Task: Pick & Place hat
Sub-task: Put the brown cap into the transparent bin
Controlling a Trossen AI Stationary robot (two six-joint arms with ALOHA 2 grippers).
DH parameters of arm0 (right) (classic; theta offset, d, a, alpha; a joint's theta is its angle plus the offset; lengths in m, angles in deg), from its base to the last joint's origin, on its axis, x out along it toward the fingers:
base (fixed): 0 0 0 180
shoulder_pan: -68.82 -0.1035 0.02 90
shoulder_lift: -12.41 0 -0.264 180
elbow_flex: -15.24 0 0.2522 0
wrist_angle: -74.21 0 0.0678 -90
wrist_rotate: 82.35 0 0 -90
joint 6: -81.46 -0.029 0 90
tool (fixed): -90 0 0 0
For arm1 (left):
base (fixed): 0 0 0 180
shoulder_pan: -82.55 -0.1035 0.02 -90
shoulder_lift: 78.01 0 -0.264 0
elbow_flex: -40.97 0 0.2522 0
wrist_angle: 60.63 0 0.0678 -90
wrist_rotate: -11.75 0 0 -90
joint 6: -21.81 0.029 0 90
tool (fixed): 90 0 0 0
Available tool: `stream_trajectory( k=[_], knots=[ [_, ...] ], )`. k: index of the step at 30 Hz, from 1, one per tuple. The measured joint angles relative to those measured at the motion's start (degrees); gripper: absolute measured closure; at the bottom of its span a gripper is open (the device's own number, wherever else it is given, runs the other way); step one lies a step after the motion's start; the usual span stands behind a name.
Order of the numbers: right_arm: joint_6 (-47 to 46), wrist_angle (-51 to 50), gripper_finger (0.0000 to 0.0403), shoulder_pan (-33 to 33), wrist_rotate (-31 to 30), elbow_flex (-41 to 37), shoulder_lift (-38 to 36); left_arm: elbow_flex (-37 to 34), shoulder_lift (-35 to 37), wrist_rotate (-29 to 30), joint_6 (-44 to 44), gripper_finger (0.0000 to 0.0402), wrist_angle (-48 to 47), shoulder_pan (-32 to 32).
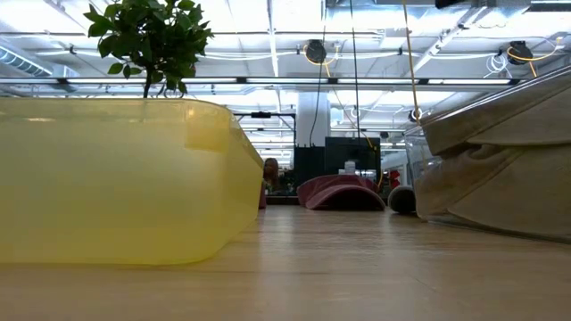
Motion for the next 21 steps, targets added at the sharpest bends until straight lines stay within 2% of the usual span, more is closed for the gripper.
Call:
stream_trajectory(
  k=[2,4,9,14,21],
  knots=[
    [-4.35,-8.21,0.0403,-0.63,-0.48,3.88,3.40,-9.98,2.59,0.37,0.18,0.0391,10.82,-0.01],
    [-8.75,-15.28,0.0403,-1.19,2.04,7.40,7.03,-18.67,3.86,-0.28,0.78,0.0386,21.08,0.01],
    [-17.17,-25.81,0.0403,-3.52,9.45,12.92,16.25,-33.83,3.59,-0.54,0.35,0.0392,41.77,0.01],
    [-21.69,-30.45,0.0403,-5.62,12.55,17.27,24.28,-39.49,3.35,-2.53,0.22,0.0394,55.60,0.56],
    [-28.22,-30.68,0.0403,-6.66,17.70,20.11,32.21,-39.88,3.33,-4.13,-1.42,0.0362,53.26,0.60]
  ],
)
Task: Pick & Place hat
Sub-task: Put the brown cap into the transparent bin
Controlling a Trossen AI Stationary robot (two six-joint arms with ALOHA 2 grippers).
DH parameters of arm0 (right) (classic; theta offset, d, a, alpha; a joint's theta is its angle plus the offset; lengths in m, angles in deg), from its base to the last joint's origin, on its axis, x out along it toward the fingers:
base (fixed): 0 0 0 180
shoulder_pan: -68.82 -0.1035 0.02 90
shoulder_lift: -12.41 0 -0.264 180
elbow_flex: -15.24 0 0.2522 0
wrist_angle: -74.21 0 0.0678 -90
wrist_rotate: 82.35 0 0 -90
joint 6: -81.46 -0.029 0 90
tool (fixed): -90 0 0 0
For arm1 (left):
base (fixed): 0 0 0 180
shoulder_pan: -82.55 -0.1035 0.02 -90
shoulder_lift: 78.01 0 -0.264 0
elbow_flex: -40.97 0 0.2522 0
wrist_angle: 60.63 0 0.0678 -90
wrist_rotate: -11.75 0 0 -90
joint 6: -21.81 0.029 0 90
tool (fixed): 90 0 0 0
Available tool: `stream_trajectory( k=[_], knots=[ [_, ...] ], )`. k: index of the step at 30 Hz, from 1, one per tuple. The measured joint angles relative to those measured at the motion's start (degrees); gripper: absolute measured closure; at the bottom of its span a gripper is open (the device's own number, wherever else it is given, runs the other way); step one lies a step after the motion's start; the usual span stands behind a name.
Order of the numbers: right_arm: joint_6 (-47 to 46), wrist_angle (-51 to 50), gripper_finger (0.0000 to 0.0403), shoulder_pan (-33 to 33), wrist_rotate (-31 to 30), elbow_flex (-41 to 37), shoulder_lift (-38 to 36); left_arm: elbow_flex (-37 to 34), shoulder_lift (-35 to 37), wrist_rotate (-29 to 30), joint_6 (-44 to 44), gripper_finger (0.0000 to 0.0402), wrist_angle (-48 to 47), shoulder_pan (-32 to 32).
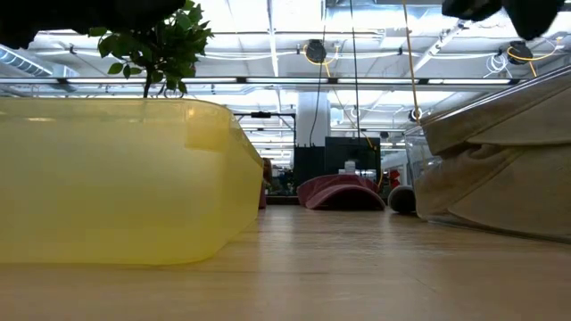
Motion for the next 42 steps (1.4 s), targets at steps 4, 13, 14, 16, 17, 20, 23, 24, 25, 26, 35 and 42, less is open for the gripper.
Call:
stream_trajectory(
  k=[4,13,14,16,17,20,23,24,25,26,35,42],
  knots=[
    [-1.65,-1.25,0.0403,0.04,0.70,0.00,3.49,0.00,-0.04,-0.05,-2.07,0.0356,-2.71,0.00],
    [-1.62,-1.02,0.0403,-0.05,0.19,-0.02,10.50,0.00,-0.02,-0.07,-2.72,0.0355,0.46,1.48],
    [-1.44,-0.99,0.0403,-0.17,0.61,-0.02,11.28,0.00,-0.02,-0.07,-2.67,0.0355,0.48,1.66],
    [-1.14,-0.71,0.0403,-0.31,0.73,-0.02,12.68,0.00,-0.02,-0.07,-2.19,0.0355,0.48,2.11],
    [-0.83,-0.58,0.0403,-0.35,0.74,-0.02,13.34,0.00,-0.02,-0.07,-1.60,0.0355,0.54,2.36],
    [-0.23,0.96,0.0403,-0.35,0.90,-0.65,15.07,0.00,-0.02,-0.04,-0.45,0.0355,0.86,3.31],
    [0.21,5.33,0.0403,-0.31,1.08,-3.07,15.75,0.00,-0.02,-0.07,-0.50,0.0355,0.88,4.23],
    [0.48,6.47,0.0403,-0.31,1.41,-4.01,15.77,0.00,-0.02,-0.05,-0.50,0.0355,1.04,4.57],
    [0.58,7.53,0.0403,-0.26,2.01,-4.86,15.75,0.00,-0.02,-0.01,-0.41,0.0355,1.09,4.86],
    [0.60,8.29,0.0403,-0.20,2.22,-5.58,15.71,0.00,-0.02,-0.01,-0.03,0.0355,1.09,5.22],
    [0.18,5.78,0.0403,-0.22,3.96,-7.44,15.28,0.02,-0.02,0.11,0.00,0.0355,2.08,6.36],
    [0.49,0.23,0.0403,-0.24,1.20,-2.07,10.91,0.02,-0.02,0.13,-1.47,0.0355,1.64,6.36]
  ],
)
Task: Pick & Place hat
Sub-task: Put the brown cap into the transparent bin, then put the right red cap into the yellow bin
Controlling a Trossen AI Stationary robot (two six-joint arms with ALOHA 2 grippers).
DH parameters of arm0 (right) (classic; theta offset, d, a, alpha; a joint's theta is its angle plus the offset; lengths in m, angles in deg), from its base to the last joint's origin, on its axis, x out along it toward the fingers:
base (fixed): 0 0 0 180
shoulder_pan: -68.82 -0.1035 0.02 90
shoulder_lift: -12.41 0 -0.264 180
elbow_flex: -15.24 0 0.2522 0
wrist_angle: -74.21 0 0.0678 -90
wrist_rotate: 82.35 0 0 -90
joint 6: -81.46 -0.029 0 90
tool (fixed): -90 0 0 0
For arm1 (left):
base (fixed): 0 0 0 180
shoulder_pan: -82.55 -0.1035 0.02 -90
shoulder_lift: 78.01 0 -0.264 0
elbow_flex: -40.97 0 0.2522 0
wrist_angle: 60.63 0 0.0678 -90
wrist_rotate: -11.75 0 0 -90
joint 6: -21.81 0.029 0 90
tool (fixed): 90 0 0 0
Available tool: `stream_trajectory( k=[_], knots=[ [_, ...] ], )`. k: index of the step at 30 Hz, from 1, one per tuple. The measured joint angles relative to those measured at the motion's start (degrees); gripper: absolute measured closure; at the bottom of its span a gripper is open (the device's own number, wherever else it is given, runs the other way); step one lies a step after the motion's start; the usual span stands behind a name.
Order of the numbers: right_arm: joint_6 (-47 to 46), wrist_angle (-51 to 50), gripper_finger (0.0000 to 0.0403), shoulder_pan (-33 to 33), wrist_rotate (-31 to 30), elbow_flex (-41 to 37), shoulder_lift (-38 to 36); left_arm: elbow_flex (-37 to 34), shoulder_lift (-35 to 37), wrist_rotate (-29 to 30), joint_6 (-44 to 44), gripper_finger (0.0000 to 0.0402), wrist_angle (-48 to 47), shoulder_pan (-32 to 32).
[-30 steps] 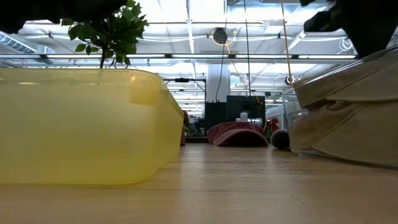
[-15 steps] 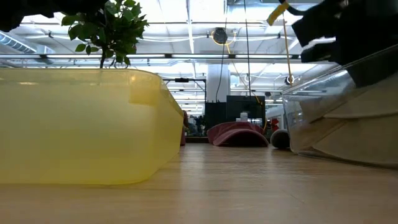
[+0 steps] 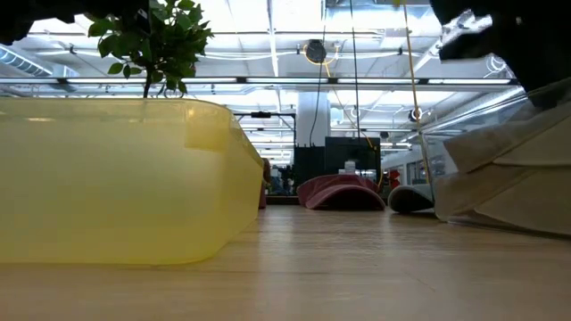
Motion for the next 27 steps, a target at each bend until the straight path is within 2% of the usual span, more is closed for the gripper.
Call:
stream_trajectory(
  k=[8,12,14,18,21,27],
  knots=[
    [0.10,3.56,0.0403,-0.03,-4.74,4.77,-8.43,0.00,0.00,0.04,-2.62,0.0355,-1.26,-0.02],
    [4.56,14.63,0.0403,-2.05,-21.29,4.47,-14.99,0.00,0.00,0.07,-2.75,0.0355,-1.20,-0.02],
    [9.67,21.28,0.0403,-2.39,-26.66,2.87,-18.19,0.00,0.00,0.07,-3.35,0.0355,-1.19,-0.02],
    [19.57,35.65,0.0403,1.17,-27.15,-1.02,-23.82,0.00,0.00,0.09,-4.07,0.0355,-1.18,-0.02],
    [23.11,43.23,0.0403,5.63,-26.50,-4.53,-27.37,0.00,0.00,0.68,-4.21,0.0355,-1.16,-0.02],
    [26.51,54.97,0.0403,18.80,-13.63,-12.74,-30.15,0.00,0.00,2.58,-3.75,0.0355,-1.27,-0.04]
  ],
)
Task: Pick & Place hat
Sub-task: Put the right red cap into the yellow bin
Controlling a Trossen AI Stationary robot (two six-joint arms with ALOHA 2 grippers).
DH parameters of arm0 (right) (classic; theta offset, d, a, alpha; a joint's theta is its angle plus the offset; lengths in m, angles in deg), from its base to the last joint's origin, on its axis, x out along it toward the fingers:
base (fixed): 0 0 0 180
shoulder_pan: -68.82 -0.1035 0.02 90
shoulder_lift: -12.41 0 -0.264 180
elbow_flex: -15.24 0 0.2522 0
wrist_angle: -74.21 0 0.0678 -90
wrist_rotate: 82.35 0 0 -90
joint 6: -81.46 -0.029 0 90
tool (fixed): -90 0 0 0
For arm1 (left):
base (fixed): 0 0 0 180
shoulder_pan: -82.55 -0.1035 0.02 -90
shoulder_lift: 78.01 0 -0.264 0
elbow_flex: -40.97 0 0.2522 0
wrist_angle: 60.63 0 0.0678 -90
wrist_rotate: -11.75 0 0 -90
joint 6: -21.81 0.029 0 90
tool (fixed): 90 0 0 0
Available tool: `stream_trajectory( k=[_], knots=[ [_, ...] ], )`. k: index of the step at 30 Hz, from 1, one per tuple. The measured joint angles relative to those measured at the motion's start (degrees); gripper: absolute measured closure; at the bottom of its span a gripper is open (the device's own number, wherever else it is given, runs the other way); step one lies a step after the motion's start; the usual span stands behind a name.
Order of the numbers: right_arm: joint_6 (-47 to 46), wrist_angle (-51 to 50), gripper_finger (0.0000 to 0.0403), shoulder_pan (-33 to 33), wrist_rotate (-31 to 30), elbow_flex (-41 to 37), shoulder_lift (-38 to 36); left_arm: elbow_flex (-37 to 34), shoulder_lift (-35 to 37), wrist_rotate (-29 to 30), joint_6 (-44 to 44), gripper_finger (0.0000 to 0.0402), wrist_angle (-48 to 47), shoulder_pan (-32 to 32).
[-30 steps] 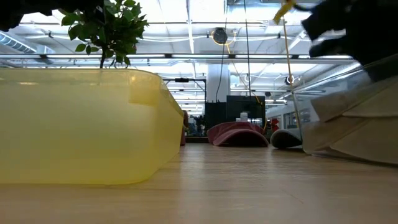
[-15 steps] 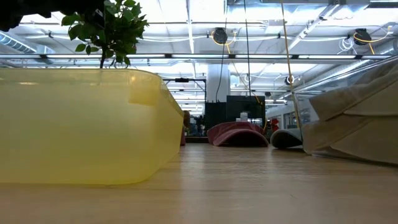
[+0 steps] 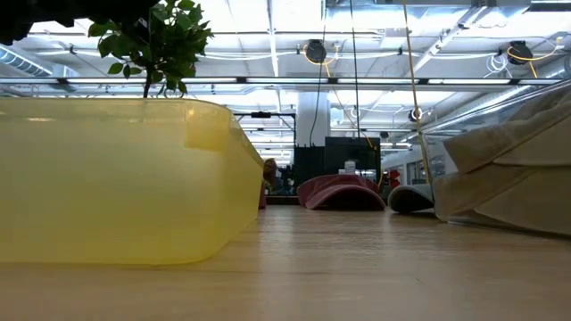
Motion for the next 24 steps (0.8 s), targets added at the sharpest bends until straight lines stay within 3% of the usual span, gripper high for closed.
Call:
stream_trajectory(
  k=[6,10,15,20,24],
  knots=[
    [1.83,4.18,0.0403,13.89,13.48,-0.97,1.06,0.00,0.00,0.75,4.95,0.0355,-0.59,0.00],
    [2.24,4.55,0.0403,19.89,18.27,-0.98,1.95,0.04,-0.02,2.01,5.36,0.0355,-4.03,-0.07],
    [8.42,12.39,0.0403,22.81,19.15,-4.56,2.14,0.00,-0.55,2.91,7.95,0.0355,-13.19,-0.75],
    [10.52,23.34,0.0403,24.16,19.90,-9.71,2.19,0.02,-0.43,2.86,12.91,0.0355,-12.53,-2.30],
    [7.90,24.03,0.0403,24.65,23.95,-12.37,2.18,0.02,-0.22,2.97,13.27,0.0355,-10.91,-3.63]
  ],
)
